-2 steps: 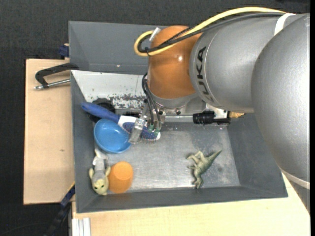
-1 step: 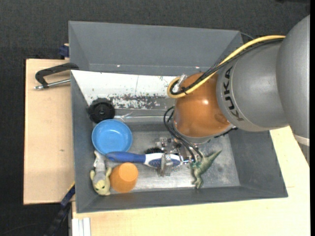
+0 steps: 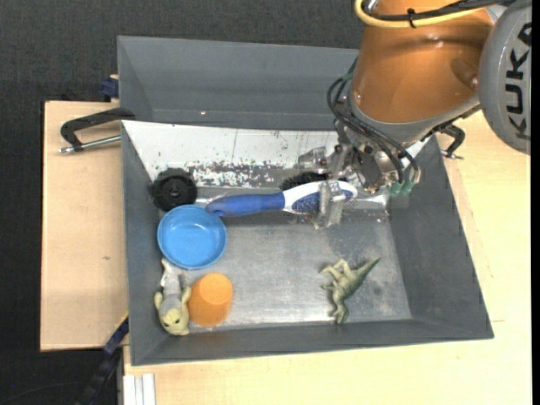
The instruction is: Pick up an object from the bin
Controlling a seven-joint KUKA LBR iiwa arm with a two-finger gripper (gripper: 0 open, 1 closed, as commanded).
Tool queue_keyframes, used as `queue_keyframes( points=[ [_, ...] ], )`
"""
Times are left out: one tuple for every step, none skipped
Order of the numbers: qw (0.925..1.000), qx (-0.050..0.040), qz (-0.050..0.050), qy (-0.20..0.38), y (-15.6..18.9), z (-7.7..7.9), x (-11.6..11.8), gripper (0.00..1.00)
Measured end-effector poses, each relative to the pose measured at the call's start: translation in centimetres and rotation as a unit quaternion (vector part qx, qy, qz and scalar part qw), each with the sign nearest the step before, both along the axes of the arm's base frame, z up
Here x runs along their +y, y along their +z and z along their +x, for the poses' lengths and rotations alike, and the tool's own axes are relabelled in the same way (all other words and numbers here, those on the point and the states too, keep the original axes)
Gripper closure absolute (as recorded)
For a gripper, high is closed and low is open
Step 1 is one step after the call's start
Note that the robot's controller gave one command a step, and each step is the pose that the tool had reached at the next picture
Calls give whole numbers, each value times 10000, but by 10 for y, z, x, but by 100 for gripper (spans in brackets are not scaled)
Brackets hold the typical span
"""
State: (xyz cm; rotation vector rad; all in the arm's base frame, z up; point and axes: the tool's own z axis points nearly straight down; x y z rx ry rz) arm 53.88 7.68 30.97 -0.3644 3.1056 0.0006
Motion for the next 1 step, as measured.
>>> queue_keyframes(
  points=[
    [9968,-3,-12,801,139,-17,-9,100]
  ],
)
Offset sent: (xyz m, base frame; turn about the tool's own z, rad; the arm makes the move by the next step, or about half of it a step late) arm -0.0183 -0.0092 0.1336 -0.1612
